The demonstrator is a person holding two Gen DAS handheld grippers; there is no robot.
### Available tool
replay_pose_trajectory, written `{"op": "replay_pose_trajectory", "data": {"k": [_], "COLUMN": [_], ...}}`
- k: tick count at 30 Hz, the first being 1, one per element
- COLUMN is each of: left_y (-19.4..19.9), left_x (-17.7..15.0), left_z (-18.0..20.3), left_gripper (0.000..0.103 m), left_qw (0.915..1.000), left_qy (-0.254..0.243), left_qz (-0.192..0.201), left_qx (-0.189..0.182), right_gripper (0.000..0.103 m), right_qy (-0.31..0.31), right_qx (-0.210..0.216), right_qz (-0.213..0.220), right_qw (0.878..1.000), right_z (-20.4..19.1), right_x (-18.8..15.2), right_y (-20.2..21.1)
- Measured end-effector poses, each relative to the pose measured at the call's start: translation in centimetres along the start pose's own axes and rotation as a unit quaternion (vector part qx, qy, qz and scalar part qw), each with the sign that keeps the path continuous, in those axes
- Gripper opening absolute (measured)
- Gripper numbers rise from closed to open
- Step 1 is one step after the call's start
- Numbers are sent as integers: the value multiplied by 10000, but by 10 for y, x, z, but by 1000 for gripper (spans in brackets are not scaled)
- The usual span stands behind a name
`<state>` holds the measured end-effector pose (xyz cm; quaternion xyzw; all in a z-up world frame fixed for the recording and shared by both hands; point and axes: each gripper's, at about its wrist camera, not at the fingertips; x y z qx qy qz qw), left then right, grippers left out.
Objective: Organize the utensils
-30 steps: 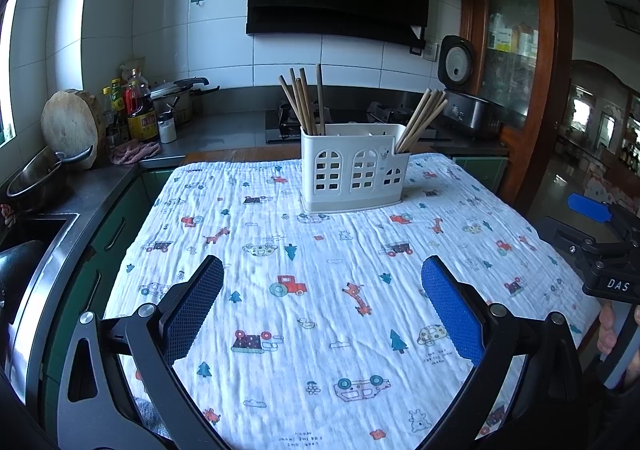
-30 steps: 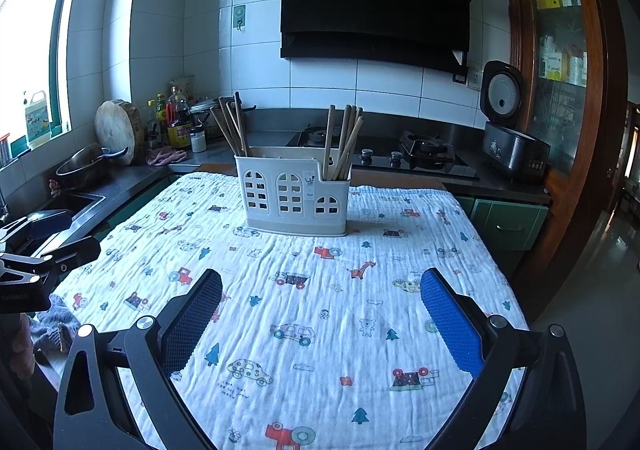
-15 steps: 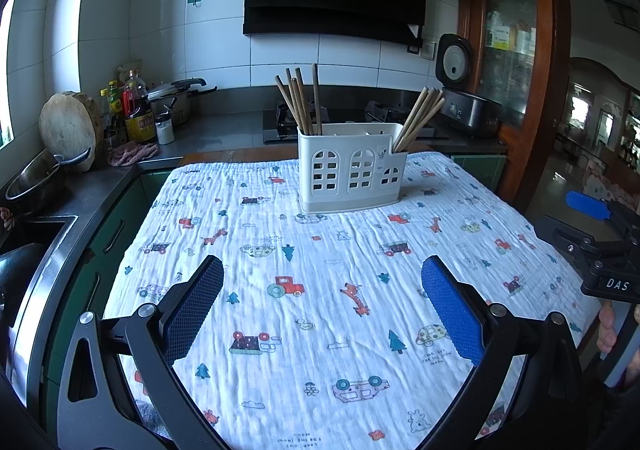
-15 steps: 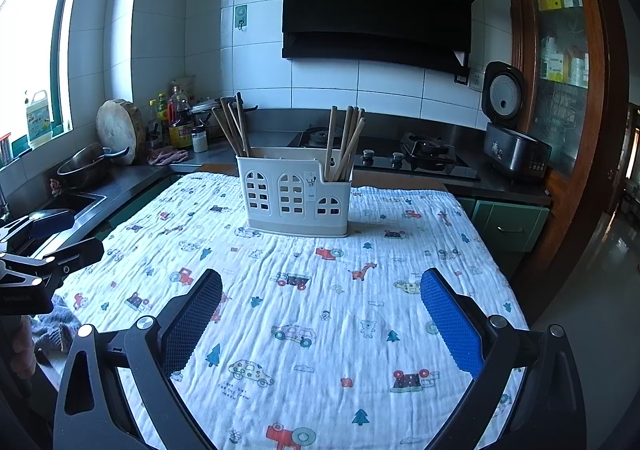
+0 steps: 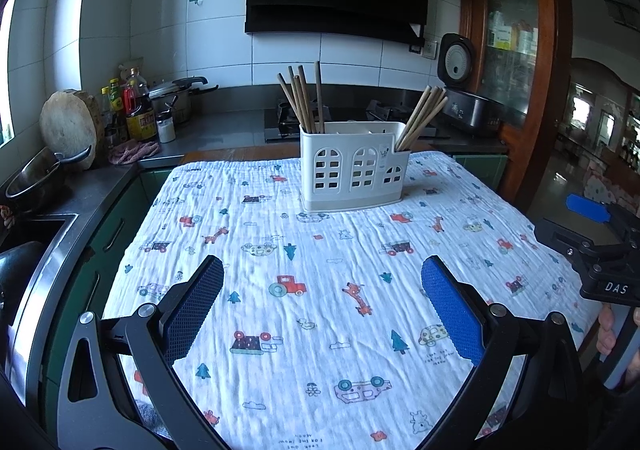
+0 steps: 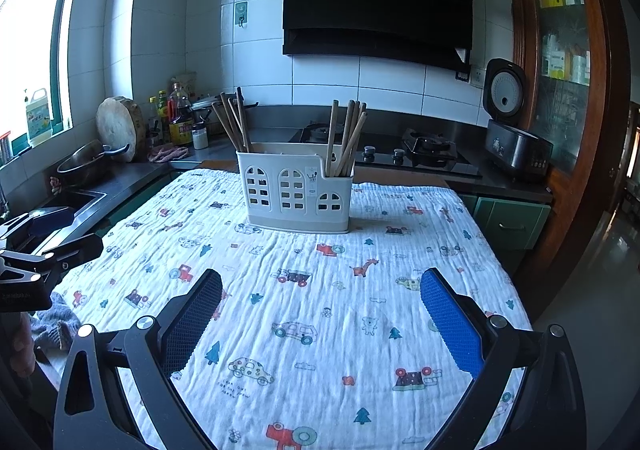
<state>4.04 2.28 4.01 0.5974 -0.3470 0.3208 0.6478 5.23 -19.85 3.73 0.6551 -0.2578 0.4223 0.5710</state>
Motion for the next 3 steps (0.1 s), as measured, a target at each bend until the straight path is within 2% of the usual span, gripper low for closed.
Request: {"op": "replay_pose_trajectory", "data": {"k": [3], "left_y": [-1], "left_x": [0], "left_z": [-2], "left_gripper": [98], "left_qw": [10000], "left_qy": [18], "left_qz": [-20], "left_qx": [1], "right_gripper": [96], "right_qy": [-2], "right_qx": [5], "right_qz": [-5], "right_qw": [10000], "right_z": [-1], "right_x": [-1], "right_y": [-1]}}
Point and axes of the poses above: each gripper's, at about its wrist camera, not at the fingertips, and y roughly against the way its jaws point, z to its right, x to its top, and after that the axes turned 2 degrees about -z, right-handed
